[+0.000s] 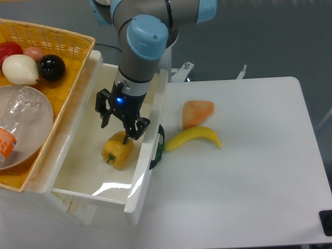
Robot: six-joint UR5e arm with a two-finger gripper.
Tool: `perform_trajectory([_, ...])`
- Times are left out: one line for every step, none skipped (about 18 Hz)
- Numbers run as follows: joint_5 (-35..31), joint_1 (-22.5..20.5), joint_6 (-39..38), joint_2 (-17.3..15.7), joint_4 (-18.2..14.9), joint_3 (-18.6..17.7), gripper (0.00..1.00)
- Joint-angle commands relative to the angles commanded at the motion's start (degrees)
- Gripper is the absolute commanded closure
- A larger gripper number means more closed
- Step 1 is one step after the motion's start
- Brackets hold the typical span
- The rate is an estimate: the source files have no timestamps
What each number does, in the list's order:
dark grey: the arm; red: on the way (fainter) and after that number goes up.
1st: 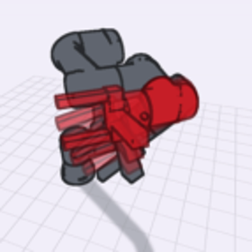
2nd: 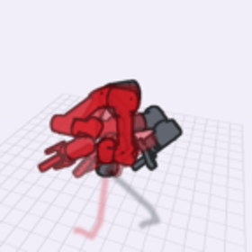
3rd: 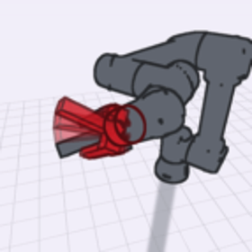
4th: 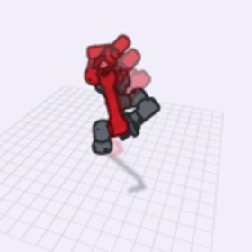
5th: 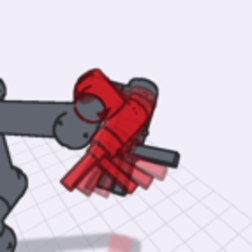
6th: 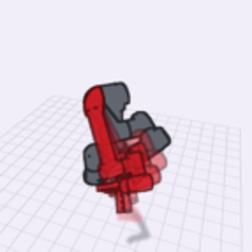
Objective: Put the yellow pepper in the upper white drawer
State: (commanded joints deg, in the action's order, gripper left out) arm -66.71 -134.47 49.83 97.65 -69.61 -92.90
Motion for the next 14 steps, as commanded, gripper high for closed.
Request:
perform_trajectory([0.09,-0.18,0.00,0.09,0.35,0.44,0.25])
perform_trajectory([0.17,-0.44,-0.09,0.00,0.53,0.97,0.25])
perform_trajectory([0.18,-0.79,0.00,0.00,0.61,1.58,0.25])
perform_trajectory([0.26,-1.40,0.00,0.00,0.79,2.11,0.25])
perform_trajectory([0.35,-2.10,0.09,-0.09,0.79,2.55,0.25])
perform_trajectory([0.44,-2.81,0.09,-0.09,0.88,3.08,0.25])
perform_trajectory([0.61,-3.34,0.09,-0.09,0.88,3.52,0.25])
perform_trajectory([1.22,-3.95,0.00,-0.09,0.88,4.13,0.25])
perform_trajectory([2.01,-4.83,-0.26,-0.09,0.88,4.83,0.25])
perform_trajectory([2.89,-5.97,-0.35,-0.09,0.88,5.36,0.25])
perform_trajectory([4.03,-7.11,-0.26,0.00,0.88,5.80,0.25])
perform_trajectory([5.17,-8.16,-0.35,0.35,0.88,5.98,0.25])
perform_trajectory([5.88,-9.22,-0.26,0.53,1.23,5.89,0.25])
perform_trajectory([6.32,-10.45,-0.26,0.70,2.10,5.98,0.25])
